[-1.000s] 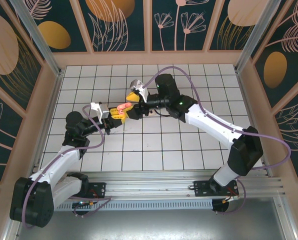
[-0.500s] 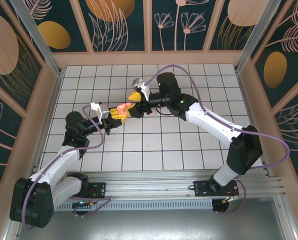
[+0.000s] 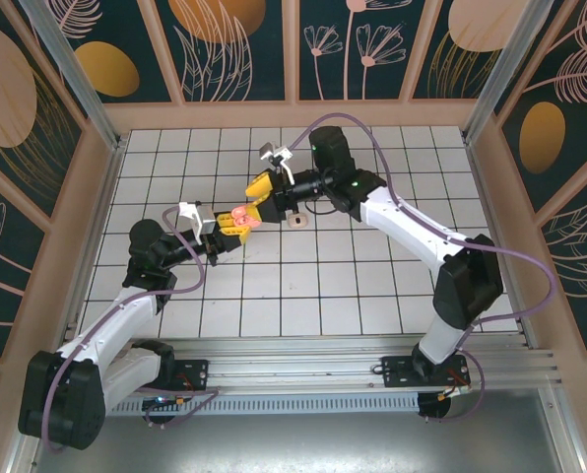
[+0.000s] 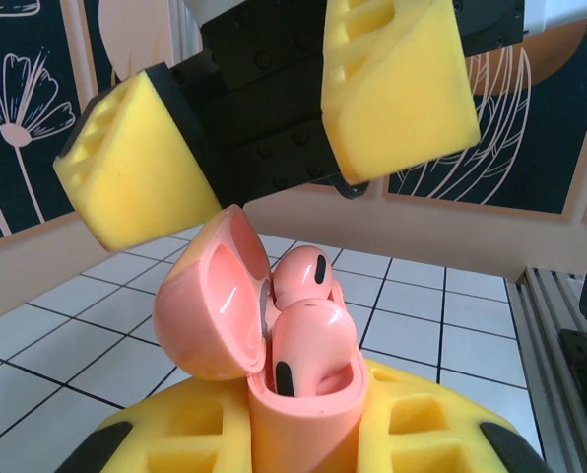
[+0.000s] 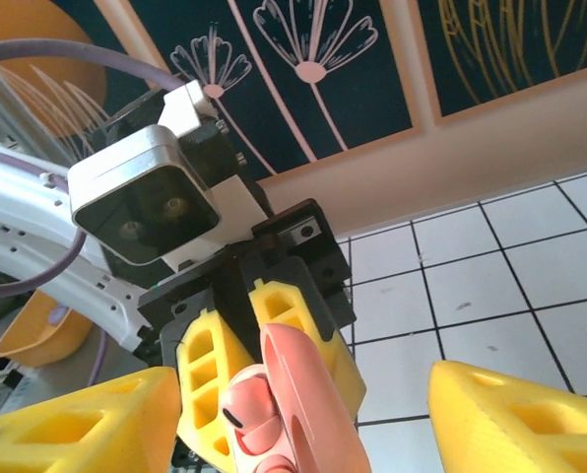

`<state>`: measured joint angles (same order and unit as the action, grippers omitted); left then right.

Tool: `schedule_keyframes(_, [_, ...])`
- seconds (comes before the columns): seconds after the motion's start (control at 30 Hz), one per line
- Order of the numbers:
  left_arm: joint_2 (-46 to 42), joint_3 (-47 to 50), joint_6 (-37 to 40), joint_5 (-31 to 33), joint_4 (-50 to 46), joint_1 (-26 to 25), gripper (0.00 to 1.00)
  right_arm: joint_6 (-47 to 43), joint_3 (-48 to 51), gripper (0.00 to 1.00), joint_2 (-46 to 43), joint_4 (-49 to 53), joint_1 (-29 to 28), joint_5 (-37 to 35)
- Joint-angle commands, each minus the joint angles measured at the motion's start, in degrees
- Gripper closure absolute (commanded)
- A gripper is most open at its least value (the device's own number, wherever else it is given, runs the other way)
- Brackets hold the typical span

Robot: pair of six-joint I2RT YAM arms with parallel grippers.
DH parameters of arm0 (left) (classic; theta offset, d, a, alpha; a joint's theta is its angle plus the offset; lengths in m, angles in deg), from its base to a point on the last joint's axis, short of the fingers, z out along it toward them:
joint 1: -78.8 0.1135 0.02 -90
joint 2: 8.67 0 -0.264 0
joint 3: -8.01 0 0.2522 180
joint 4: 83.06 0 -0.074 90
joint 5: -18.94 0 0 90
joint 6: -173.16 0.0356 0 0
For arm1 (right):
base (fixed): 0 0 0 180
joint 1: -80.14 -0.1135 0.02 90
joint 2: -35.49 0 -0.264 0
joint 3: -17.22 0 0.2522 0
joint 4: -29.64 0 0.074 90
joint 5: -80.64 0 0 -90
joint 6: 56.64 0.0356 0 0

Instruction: Insert the wireless bluetooth earbuds into the charging case

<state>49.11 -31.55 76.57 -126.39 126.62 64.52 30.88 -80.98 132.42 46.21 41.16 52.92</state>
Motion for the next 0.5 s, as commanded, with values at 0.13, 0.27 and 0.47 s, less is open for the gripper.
schedule_keyframes(0.13, [-1.0,-1.75,1.47,-0.27,0.58,-0.41,0.93,-1.42,-2.28,0.44,-0.13,3.76,-0.13,7.3])
schedule_keyframes(0.27, [-0.49,-2.09,1.81,0.35,-0.63,-0.43,0.93,-1.32,0.85,0.48,-3.23,2.3,-0.13,7.51])
schedule_keyframes(0.47, [0.49,-2.74,1.06,1.05,-1.38,-0.43,0.93,1.57,7.43,0.51,-8.49,-2.94,0.87,5.49])
